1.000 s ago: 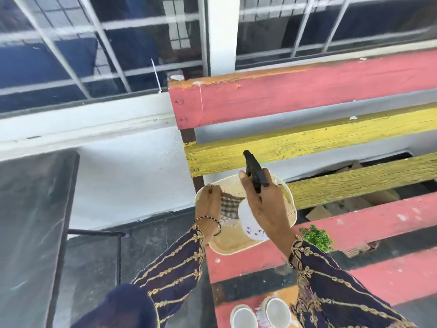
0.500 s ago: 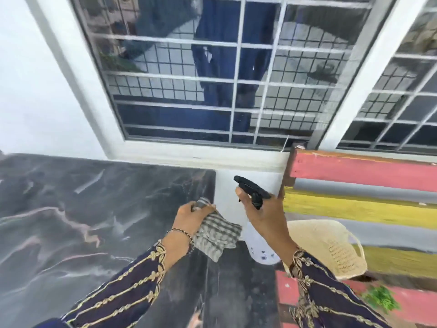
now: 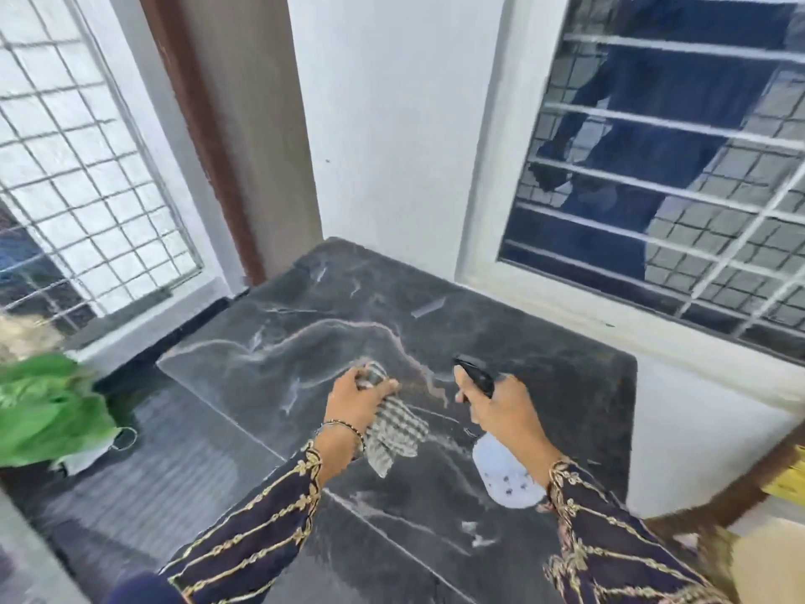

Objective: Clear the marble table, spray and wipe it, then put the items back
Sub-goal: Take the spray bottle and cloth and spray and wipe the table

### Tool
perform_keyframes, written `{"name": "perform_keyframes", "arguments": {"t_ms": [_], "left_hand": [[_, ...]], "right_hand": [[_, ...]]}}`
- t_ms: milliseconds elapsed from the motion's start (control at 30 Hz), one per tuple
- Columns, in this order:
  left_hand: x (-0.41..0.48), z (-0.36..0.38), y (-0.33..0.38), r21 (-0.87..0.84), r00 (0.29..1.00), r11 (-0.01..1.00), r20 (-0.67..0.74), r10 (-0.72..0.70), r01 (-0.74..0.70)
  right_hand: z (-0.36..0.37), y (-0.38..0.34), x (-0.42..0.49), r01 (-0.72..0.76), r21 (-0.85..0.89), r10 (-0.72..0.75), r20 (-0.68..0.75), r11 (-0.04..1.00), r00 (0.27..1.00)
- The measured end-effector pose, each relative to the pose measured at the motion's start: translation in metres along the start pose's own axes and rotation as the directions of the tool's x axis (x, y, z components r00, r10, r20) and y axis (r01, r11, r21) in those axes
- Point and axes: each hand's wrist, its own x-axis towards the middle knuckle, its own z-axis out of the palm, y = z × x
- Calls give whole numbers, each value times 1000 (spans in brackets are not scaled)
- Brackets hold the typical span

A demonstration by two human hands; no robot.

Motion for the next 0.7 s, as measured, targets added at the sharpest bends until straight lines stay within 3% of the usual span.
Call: {"name": "perform_keyframes", "arguments": {"t_ms": [333, 500, 700], "left_hand": [[68, -135, -29, -103, 959, 989, -252, -130, 107], [115, -182, -28, -116, 932, 981, -310, -186, 158], [167, -216, -20, -132, 921, 974, -323, -219, 185]], "right_hand": [[152, -54, 97, -33, -90, 55, 256, 995, 965], [214, -87, 152, -37, 30, 24, 367, 999, 930], [272, -111, 209, 93, -225, -5, 365, 970, 931]]}}
